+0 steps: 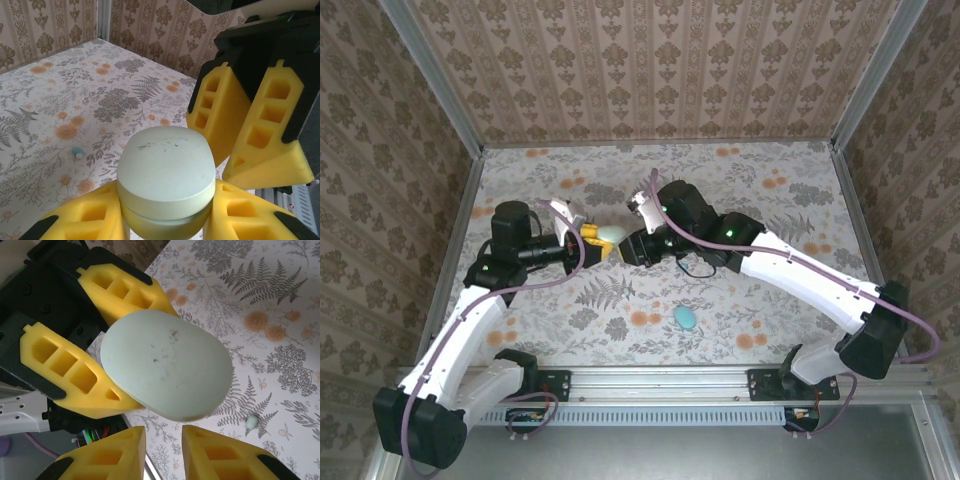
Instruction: Insert the wireless bluetooth earbuds into the charging case
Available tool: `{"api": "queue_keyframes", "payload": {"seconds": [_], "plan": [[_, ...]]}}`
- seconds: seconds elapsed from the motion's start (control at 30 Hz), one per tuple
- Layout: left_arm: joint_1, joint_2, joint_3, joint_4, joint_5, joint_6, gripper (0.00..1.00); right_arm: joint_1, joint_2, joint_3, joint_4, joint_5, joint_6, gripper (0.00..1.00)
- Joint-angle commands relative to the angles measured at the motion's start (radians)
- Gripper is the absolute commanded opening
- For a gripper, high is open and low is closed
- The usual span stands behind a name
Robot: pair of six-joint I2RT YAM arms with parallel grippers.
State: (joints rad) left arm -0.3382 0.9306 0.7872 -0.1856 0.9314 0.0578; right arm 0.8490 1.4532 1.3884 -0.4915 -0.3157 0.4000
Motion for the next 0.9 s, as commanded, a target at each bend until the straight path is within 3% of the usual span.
{"api": "queue_keyframes", "payload": {"seconds": [0.0, 0.87], "plan": [[-0.011, -0.001, 0.026, 0.021, 0.003, 0.015, 0.0, -0.001, 0.022, 0.058, 0.003, -0.013, -0.013, 0.26], [-0.021, 0.003, 0.013, 0.004, -0.001, 0.025, 0.0, -0.033, 0.06, 0.182, -0.084, -0.014, -0.002, 0.25]]}}
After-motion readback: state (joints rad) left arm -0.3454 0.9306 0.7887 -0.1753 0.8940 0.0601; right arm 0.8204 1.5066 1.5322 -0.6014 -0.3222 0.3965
